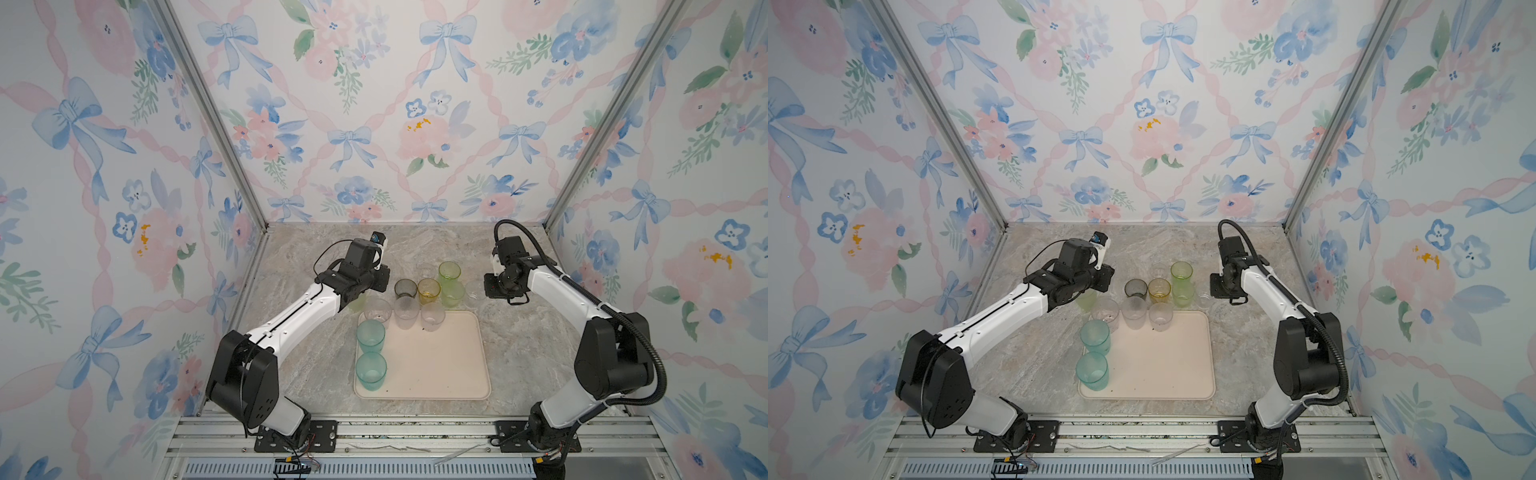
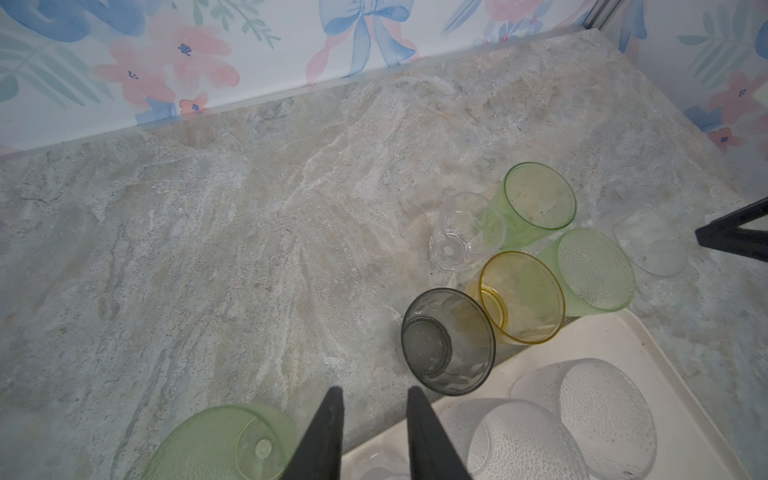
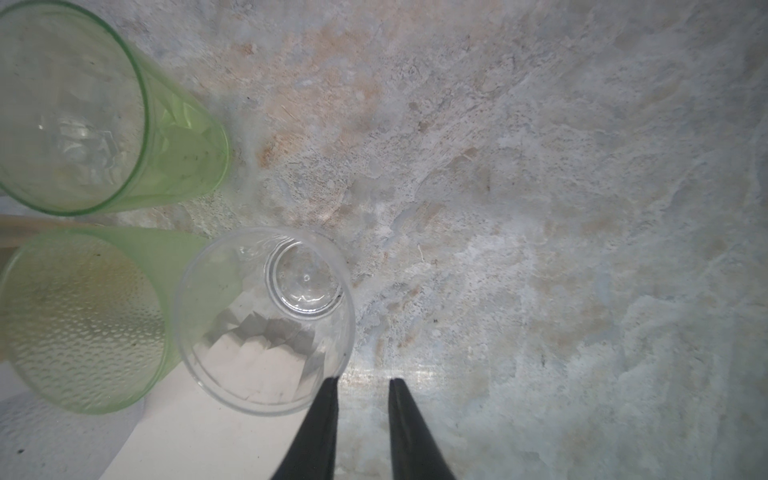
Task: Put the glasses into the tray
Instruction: 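Lower the right gripper onto the clear glass rim and close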
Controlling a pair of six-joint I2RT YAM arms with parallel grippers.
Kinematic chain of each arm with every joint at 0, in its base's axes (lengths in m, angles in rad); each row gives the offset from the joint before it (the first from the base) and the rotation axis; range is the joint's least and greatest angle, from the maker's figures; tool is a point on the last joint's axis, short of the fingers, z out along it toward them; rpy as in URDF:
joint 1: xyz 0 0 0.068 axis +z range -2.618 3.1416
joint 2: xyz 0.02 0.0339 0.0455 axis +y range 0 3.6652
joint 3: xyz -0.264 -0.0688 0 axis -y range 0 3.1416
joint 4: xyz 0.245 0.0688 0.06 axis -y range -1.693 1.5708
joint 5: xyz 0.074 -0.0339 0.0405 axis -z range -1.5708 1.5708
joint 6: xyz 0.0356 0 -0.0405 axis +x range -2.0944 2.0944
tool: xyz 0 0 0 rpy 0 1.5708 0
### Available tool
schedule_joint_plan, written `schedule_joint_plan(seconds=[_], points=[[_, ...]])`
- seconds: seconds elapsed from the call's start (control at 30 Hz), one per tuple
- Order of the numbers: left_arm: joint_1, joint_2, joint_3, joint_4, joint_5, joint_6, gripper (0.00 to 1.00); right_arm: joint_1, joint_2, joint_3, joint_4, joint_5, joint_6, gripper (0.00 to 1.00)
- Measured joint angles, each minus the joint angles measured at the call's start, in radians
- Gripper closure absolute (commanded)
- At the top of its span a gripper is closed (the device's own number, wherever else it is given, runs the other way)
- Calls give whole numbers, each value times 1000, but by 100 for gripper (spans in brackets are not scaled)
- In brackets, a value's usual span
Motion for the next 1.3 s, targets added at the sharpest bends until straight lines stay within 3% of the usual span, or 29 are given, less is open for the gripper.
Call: schedule_joint_plan(seconds=[0.8,1.3], points=[[23,0,-8,0,0,0,71,-3,143,60,31,-33,0,85],[36,5,-8,0,1,0,71,-12,162,72,34,-33,0,98]])
